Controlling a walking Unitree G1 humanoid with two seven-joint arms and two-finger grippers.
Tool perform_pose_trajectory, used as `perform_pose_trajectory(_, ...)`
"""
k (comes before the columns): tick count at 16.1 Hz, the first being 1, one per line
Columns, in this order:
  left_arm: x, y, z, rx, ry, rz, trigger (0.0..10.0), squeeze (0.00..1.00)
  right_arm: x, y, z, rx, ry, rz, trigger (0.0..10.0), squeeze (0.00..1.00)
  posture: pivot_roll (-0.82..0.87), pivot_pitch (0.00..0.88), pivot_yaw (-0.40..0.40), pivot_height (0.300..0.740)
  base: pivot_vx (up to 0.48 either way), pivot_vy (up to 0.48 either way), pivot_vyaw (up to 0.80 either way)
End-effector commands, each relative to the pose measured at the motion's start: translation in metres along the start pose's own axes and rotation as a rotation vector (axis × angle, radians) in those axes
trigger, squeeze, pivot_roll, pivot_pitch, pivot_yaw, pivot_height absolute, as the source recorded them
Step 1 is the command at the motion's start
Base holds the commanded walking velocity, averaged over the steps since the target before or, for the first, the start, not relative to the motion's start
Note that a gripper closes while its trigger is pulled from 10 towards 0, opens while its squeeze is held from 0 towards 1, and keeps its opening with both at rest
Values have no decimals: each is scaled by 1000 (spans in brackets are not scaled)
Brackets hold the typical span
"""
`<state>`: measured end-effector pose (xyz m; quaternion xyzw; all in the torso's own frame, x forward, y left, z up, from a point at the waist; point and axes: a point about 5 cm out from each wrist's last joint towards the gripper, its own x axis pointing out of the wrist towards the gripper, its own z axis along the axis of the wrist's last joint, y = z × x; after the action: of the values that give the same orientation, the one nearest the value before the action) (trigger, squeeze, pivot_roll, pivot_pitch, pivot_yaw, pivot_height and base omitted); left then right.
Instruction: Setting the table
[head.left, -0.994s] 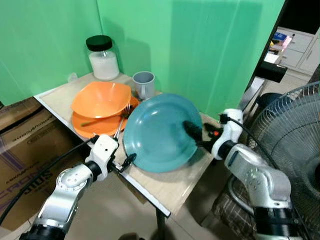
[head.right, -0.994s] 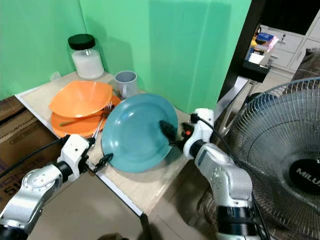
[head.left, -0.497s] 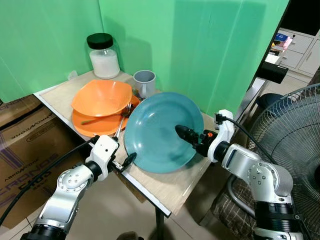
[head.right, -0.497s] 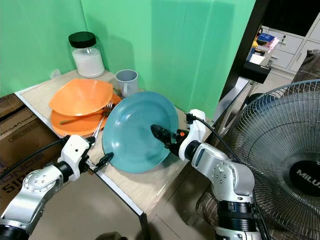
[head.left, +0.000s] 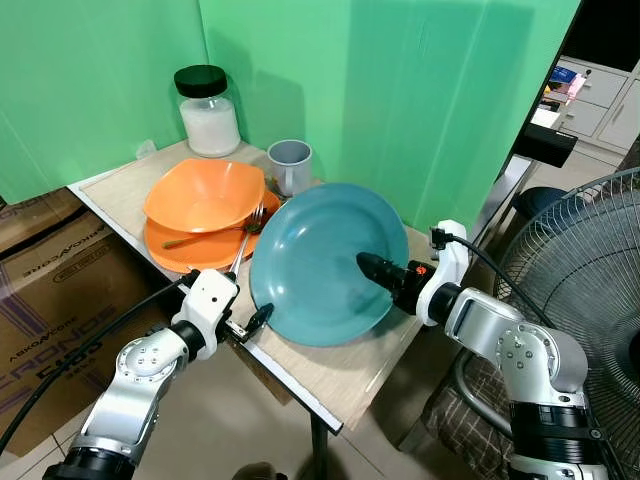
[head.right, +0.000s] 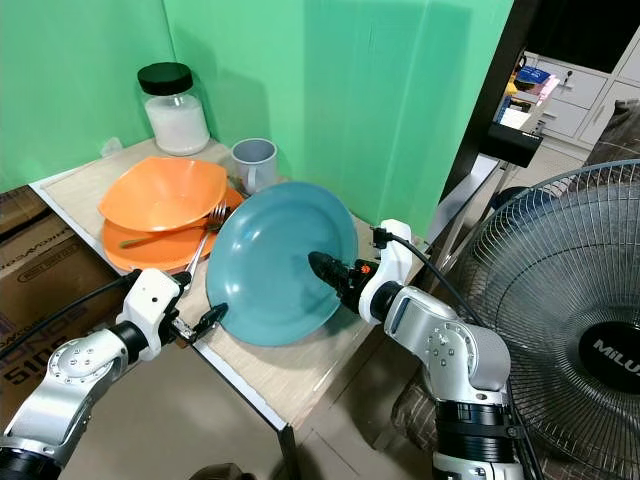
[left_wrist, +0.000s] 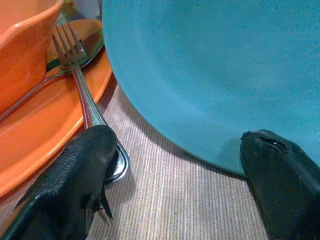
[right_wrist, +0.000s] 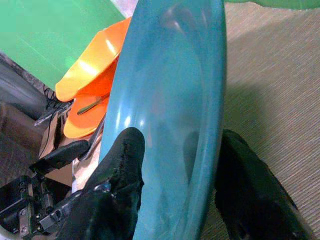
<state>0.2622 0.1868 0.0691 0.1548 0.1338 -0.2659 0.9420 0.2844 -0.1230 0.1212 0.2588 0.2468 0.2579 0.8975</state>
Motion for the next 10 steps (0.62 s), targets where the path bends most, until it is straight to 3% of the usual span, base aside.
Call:
perform_pose_trajectory(1,0,1,-5,5,30,10,10000,0,1,1,6,0,-6,3,0,0,110,0,-2,740,0,0,0)
perform_pose_trajectory(8,2,5,-3,50,28,40,10000,0,4,1,7,-3,-19,-3,0,0,113,0,-3,740,0,0,0)
perform_pose_trajectory(10,2,12,5,57,0,99,10000,0,4,1,10,7,-38,-4,0,0,115,0,-1,740,0,0,0)
